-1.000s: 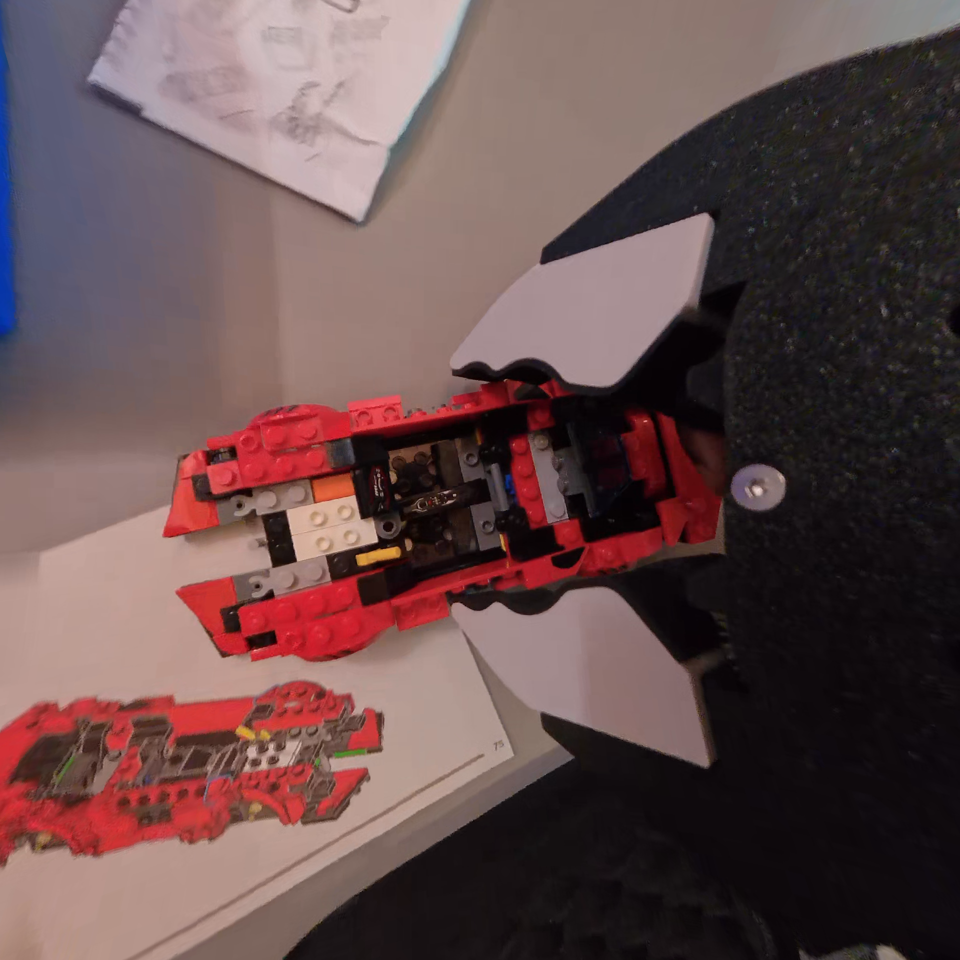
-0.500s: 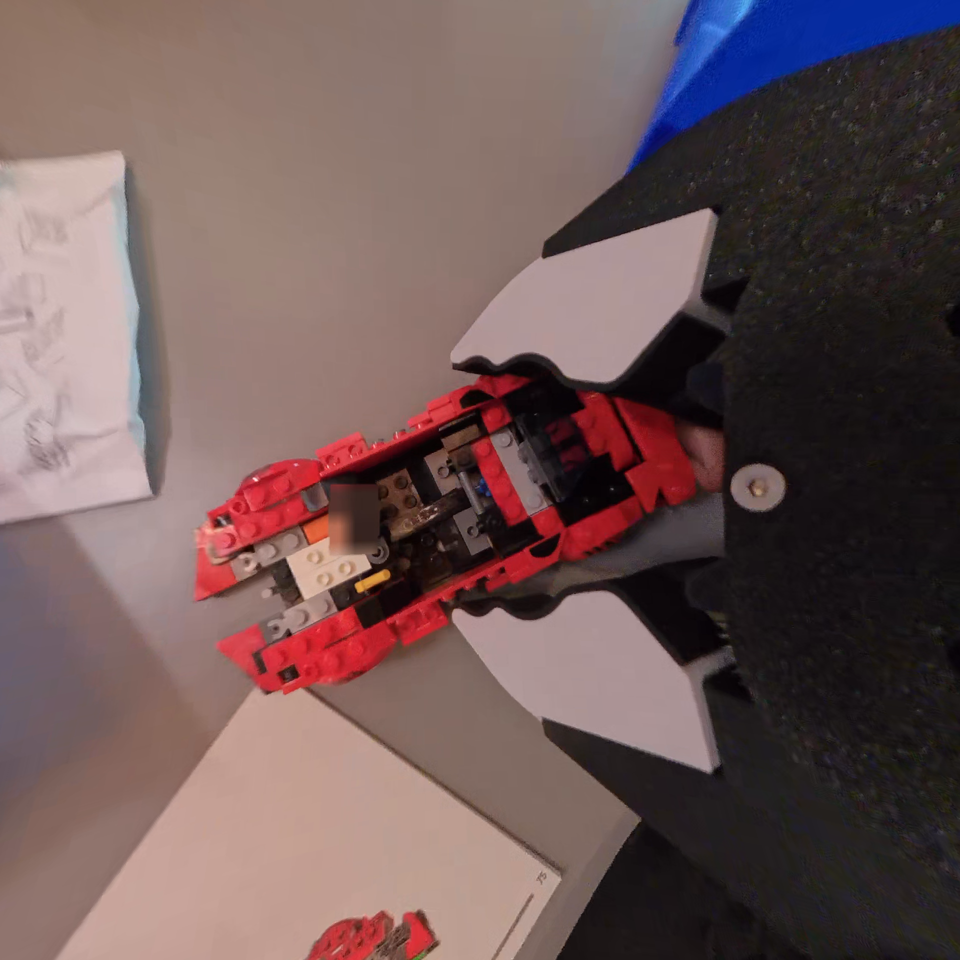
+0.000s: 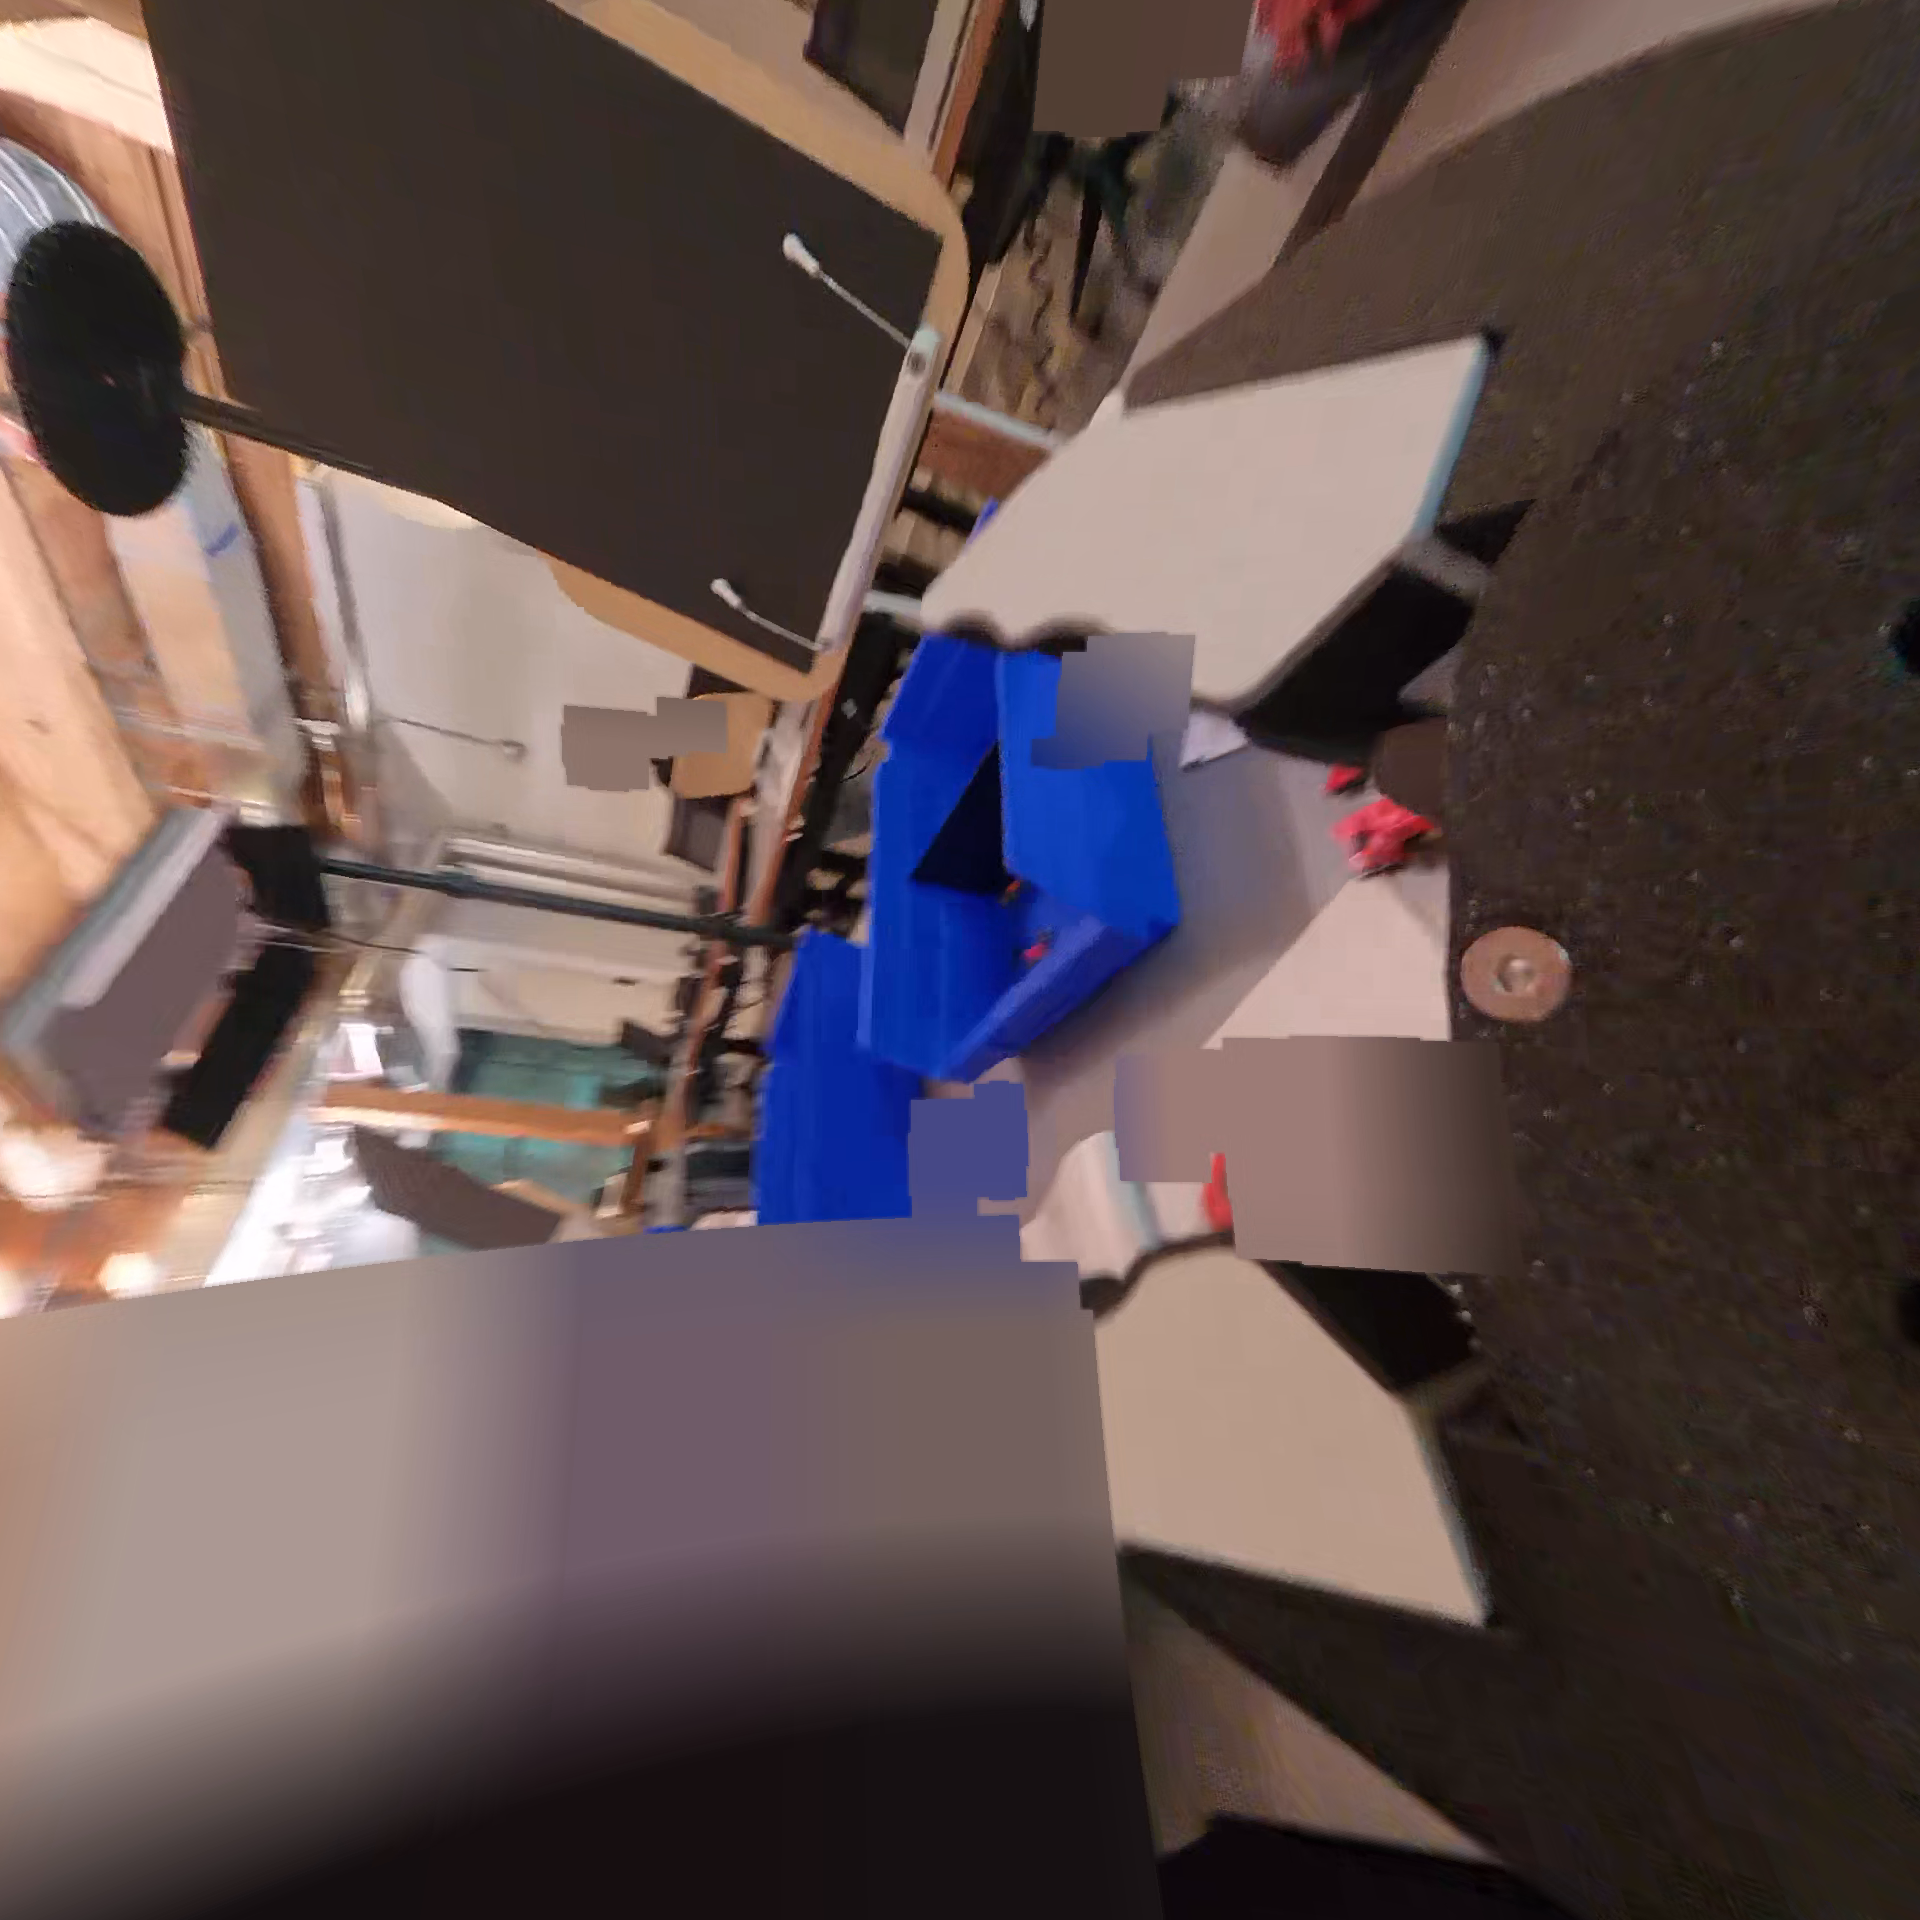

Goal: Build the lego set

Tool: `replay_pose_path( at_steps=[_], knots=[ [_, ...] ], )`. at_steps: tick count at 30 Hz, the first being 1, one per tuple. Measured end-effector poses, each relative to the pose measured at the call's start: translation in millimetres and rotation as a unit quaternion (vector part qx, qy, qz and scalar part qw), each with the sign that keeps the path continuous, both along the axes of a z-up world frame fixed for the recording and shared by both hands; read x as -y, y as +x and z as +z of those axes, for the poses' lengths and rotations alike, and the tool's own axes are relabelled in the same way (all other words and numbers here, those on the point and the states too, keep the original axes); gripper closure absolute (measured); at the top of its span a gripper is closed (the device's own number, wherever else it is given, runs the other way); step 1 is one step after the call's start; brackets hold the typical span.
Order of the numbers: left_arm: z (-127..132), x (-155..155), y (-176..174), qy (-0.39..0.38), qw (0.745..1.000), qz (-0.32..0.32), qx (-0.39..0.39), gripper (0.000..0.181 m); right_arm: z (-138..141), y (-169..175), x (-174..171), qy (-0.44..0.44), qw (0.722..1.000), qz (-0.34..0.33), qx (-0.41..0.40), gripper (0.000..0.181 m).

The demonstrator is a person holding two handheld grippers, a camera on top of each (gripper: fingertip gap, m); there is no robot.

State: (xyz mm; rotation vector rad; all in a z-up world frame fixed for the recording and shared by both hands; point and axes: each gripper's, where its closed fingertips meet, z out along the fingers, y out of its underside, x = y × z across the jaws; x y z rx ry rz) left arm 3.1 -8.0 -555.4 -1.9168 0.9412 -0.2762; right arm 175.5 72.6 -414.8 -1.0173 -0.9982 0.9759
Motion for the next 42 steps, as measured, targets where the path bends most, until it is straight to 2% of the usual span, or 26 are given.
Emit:
replay_pose_path(
  at_steps=[1, 3, 5, 7, 8, 9, 12, 15, 19, 22, 25, 29, 32, 35, 37, 42],
  knots=[
    [-11, 0, -4, -0.014, 1.0, 0.0, -0.014, 0.18, -9, -1, 3, 0.022, 0.999, -0.013, 0.039, 0.094],
    [-32, -1, -19, -0.041, 0.996, 0.026, -0.069, 0.181, -37, -7, 10, 0.047, 0.989, -0.013, 0.141, 0.178],
    [-46, 5, -29, -0.051, 0.989, 0.026, -0.134, 0.181, -79, -15, 9, 0.001, 0.964, -0.009, 0.265, 0.181],
    [-50, 8, -33, -0.039, 0.986, 0.023, -0.159, 0.181, -133, -18, 7, -0.106, 0.907, -0.012, 0.408, 0.181],
    [-50, 10, -33, -0.037, 0.986, 0.018, -0.159, 0.181, -155, -21, 11, -0.143, 0.876, 0.009, 0.46, 0.181],
    [-50, 12, -33, -0.043, 0.987, 0.014, -0.155, 0.181, -169, -26, 16, -0.166, 0.855, 0.031, 0.49, 0.181],
    [-51, 14, -34, -0.062, 0.988, 0.011, -0.139, 0.181, -194, -36, 8, -0.186, 0.823, 0.044, 0.535, 0.181],
    [-51, 15, -34, -0.065, 0.989, 0.008, -0.135, 0.181, -198, -45, 9, -0.211, 0.808, 0.069, 0.546, 0.181],
    [-52, 16, -33, -0.077, 0.989, 0.002, -0.123, 0.181, -198, -52, 10, -0.189, 0.797, 0.062, 0.571, 0.181],
    [-52, 17, -31, -0.085, 0.99, -0.003, -0.112, 0.181, -198, -68, 19, -0.185, 0.807, 0.086, 0.554, 0.181],
    [-52, 17, -31, -0.089, 0.99, -0.006, -0.108, 0.181, -198, -75, 21, -0.173, 0.801, 0.092, 0.566, 0.181],
    [-50, 17, -30, -0.089, 0.991, -0.008, -0.1, 0.181, -197, -98, 33, -0.189, 0.811, 0.127, 0.538, 0.181],
    [-32, 5, -32, -0.036, 0.996, 0.029, -0.076, 0.17, -197, -113, 37, -0.187, 0.82, 0.142, 0.523, 0.181],
    [2, 4, -9, 0.041, 0.999, 0.022, -0.021, 0.14, -196, -121, 40, -0.188, 0.819, 0.15, 0.521, 0.181],
    [9, 6, 14, 0.061, 0.998, 0.011, -0.014, 0.127, -196, -123, 41, -0.191, 0.819, 0.152, 0.52, 0.181],
    [5, -14, 36, 0.108, 0.99, 0.04, -0.077, 0.136, -196, -124, 42, -0.191, 0.823, 0.15, 0.514, 0.181]
  ],
)
